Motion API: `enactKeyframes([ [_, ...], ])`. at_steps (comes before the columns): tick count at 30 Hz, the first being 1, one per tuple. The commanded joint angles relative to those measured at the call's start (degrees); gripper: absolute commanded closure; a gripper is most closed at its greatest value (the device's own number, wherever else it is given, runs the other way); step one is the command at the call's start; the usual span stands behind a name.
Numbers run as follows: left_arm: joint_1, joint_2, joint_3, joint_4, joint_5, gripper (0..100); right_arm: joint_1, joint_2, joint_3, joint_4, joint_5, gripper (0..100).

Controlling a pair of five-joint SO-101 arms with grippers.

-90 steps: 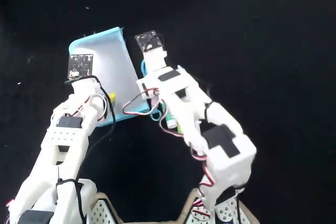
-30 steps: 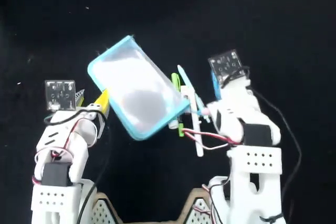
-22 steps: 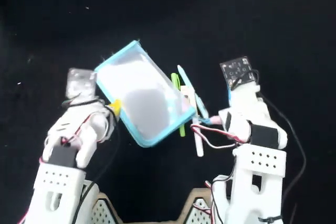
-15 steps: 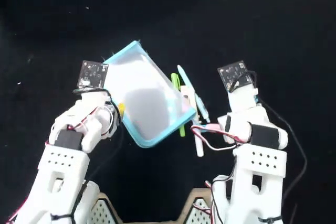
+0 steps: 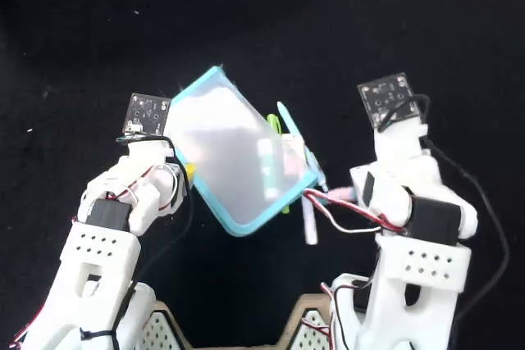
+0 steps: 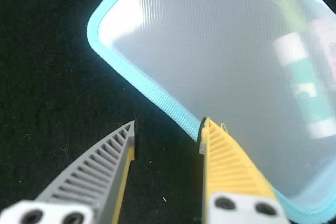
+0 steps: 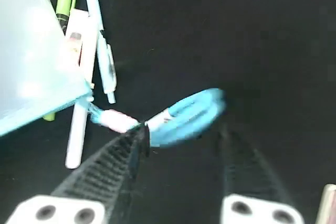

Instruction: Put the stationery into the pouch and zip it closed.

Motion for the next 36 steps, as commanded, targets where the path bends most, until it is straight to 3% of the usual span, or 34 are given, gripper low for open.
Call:
enactKeyframes([
  [1, 0.4, 0.18, -3.47, -0.35, -0.53, 80, -2.37, 2.33, 6.64, -4.48, -5.98, 68.3],
  [5, 0.31, 0.18, -3.47, -0.35, -0.53, 80, -4.31, 7.69, 14.02, -16.97, -12.13, 72.8],
  [8, 0.31, 0.18, -3.47, -0.35, -0.53, 80, -4.48, 10.42, 9.8, -15.82, -10.46, 74.3],
  [10, 0.31, 0.18, -3.47, -0.35, -0.53, 80, -6.86, 11.74, 5.58, -11.08, -2.9, 74.4],
  [14, 0.31, 0.18, -3.47, -0.35, -0.62, 80, -13.27, 13.76, 3.21, -1.93, 20.75, 74.4],
  [16, 0.31, 0.18, -3.47, -0.35, -0.62, 80, -14.51, 14.99, 4.44, -2.29, 26.64, 74.4],
  [20, -0.31, 0.18, -3.56, -0.35, -0.62, 80, -15.21, 16.66, 10.33, -9.93, 26.99, 74.4],
  [28, -8.31, 0.26, -3.74, -3.6, 0.0, 80, -18.81, 16.48, 24.31, -25.49, 26.99, 74.4],
  [36, -8.22, 0.53, -3.82, -3.87, 0.0, 80, -18.37, 16.75, 30.81, -38.07, 27.25, 77.0],
])
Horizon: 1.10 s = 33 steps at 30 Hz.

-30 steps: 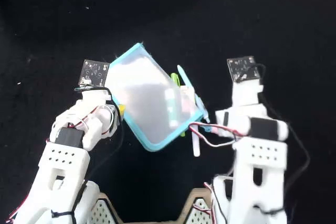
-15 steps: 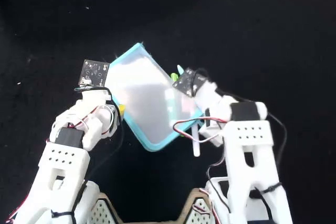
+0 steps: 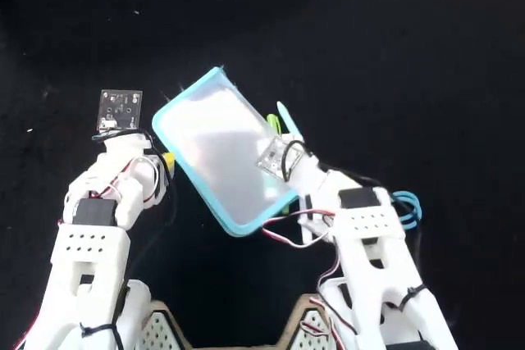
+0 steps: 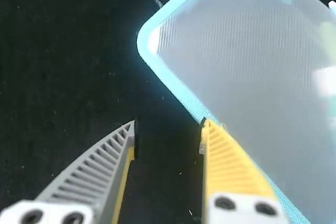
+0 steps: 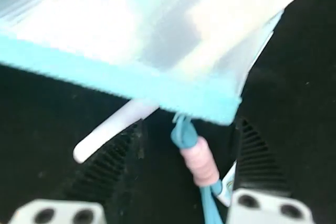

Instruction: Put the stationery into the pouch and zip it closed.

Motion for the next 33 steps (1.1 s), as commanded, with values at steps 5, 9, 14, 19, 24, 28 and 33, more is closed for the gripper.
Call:
enactKeyframes([
  [5, -0.48, -0.09, -3.74, -1.23, 0.09, 80, -0.44, 0.04, 4.18, -13.45, 0.7, 97.6],
  [9, -0.48, -0.09, -3.65, -1.23, 0.09, 80, 0.97, -0.04, 3.82, -13.36, 0.7, 98.2],
  [14, -0.48, -0.09, -3.65, -1.23, 0.09, 80, 3.96, -0.04, -2.51, -3.96, 0.26, 98.8],
  [19, -0.48, -0.09, -3.74, -1.23, 0.0, 80, 3.87, 0.31, -10.86, 10.99, -5.1, 98.7],
  [24, -0.48, -0.09, -3.65, -1.23, 0.0, 80, 4.13, 0.4, -9.8, 12.4, -5.63, 85.2],
  [28, -0.48, -0.09, -3.56, -1.23, 0.0, 80, 4.13, 0.4, -5.14, 10.11, -3.96, 77.9],
  [33, -0.48, -0.26, -3.56, -1.23, 0.0, 80, 5.89, 0.31, -0.75, 3.34, 2.64, 80.1],
])
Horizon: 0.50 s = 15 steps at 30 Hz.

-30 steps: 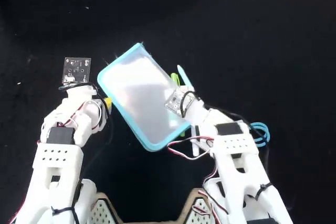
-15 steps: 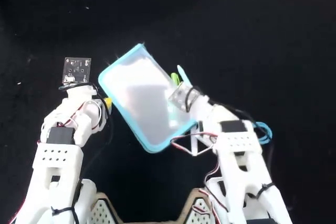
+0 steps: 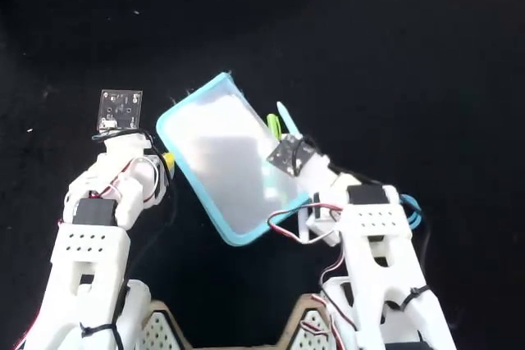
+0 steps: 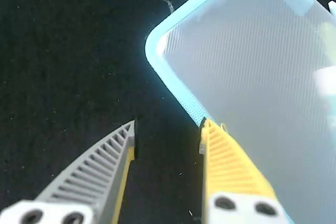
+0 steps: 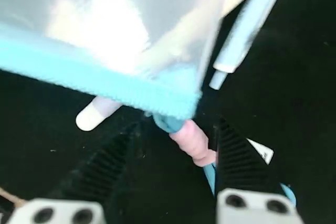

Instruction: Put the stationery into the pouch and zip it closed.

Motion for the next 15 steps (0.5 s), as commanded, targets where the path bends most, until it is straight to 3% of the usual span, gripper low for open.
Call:
enactKeyframes([
  [1, -0.48, -0.35, -3.56, -1.23, 0.0, 80, 2.55, 0.31, 1.45, -6.24, 3.87, 80.1],
  [6, -0.48, -0.35, -3.56, -1.14, 0.0, 80, 4.04, 0.31, 4.7, -13.01, 4.84, 80.1],
  [15, -0.48, -0.35, -3.56, -1.23, -0.09, 80, 0.18, -0.13, 5.67, -14.33, 4.84, 80.3],
])
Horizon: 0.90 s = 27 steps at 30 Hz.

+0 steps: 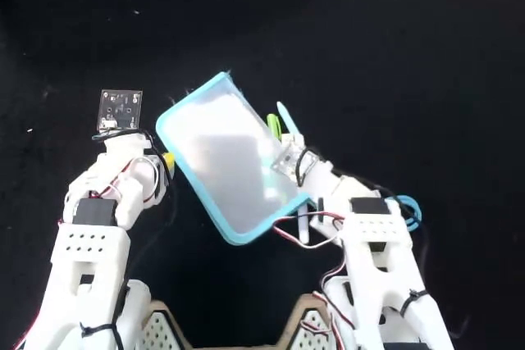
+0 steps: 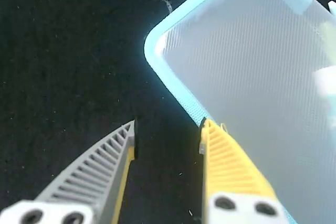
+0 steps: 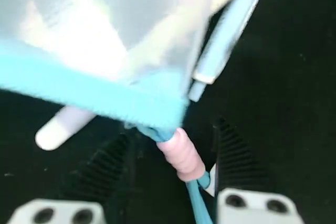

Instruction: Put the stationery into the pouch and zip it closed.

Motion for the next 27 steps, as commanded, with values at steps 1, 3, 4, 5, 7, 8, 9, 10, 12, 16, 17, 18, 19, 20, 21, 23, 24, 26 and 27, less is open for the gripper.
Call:
enactKeyframes([
  [1, -0.48, -0.35, -3.56, -1.23, -0.09, 80, -2.11, -0.13, -0.13, -1.93, 0.62, 80.3],
  [3, -0.48, -0.35, -3.56, -1.23, -0.18, 80, -2.9, -0.13, -0.04, -2.11, 0.62, 80.3],
  [4, -0.48, -0.35, -3.56, -1.23, -0.18, 80, -3.16, -0.13, -0.04, -2.11, 0.62, 80.4],
  [5, -0.48, -0.35, -3.56, -1.23, -0.18, 80, -3.08, -0.13, -0.04, -2.11, 0.62, 80.4],
  [7, -0.48, -0.35, -3.56, -1.23, -0.18, 80, -2.99, -0.04, -0.04, -2.2, 0.62, 82.5],
  [8, -0.48, -0.35, -3.56, -1.23, -0.18, 80, -2.81, -0.04, -0.04, -2.2, 0.97, 86.4],
  [9, -0.48, -0.35, -3.56, -1.23, -0.18, 80, -2.73, -0.04, -0.04, -2.2, 1.85, 91.7],
  [10, -0.48, -0.35, -3.56, -1.23, -0.18, 80, -2.64, -0.04, -0.04, -2.2, 2.73, 98.7],
  [12, -0.48, -0.35, -3.56, -1.23, -0.18, 80, -1.05, -0.04, -0.13, -1.49, 3.78, 97.0],
  [16, -0.48, -0.26, -3.47, -1.23, -0.18, 80, 4.4, -0.13, -4.97, 0.53, 3.78, 98.8],
  [17, -0.48, -0.18, -3.56, -1.23, -0.18, 80, 5.1, -0.13, -6.46, 1.58, 3.69, 98.8],
  [18, -0.48, -0.18, -3.56, -1.23, -0.09, 80, 5.45, -0.13, -8.04, 2.81, 3.43, 98.8],
  [19, -0.48, -0.18, -3.56, -1.23, -0.09, 80, 5.1, -0.13, -9.54, 4.31, 3.43, 98.8],
  [20, -0.48, -0.18, -3.56, -1.23, -0.09, 80, 4.48, -0.13, -11.3, 5.8, 3.34, 98.8],
  [21, -0.48, -0.18, -3.56, -1.23, 0.0, 80, 3.78, -0.13, -13.23, 7.03, 2.99, 98.8],
  [23, -0.48, -0.26, -3.56, -1.23, 0.0, 80, 2.64, -0.13, -17.45, 8.7, 0.62, 98.8],
  [24, -0.48, -0.35, -3.56, -1.23, 0.0, 80, 2.2, -0.13, -19.82, 9.32, -0.79, 98.8],
  [26, -0.48, -0.35, -3.47, -1.23, 0.0, 80, 1.23, -0.13, -24.57, 10.81, -3.69, 98.8],
  [27, -0.48, -0.35, -3.47, -1.23, 0.09, 80, 0.62, -0.13, -26.95, 11.87, -5.1, 98.8],
])
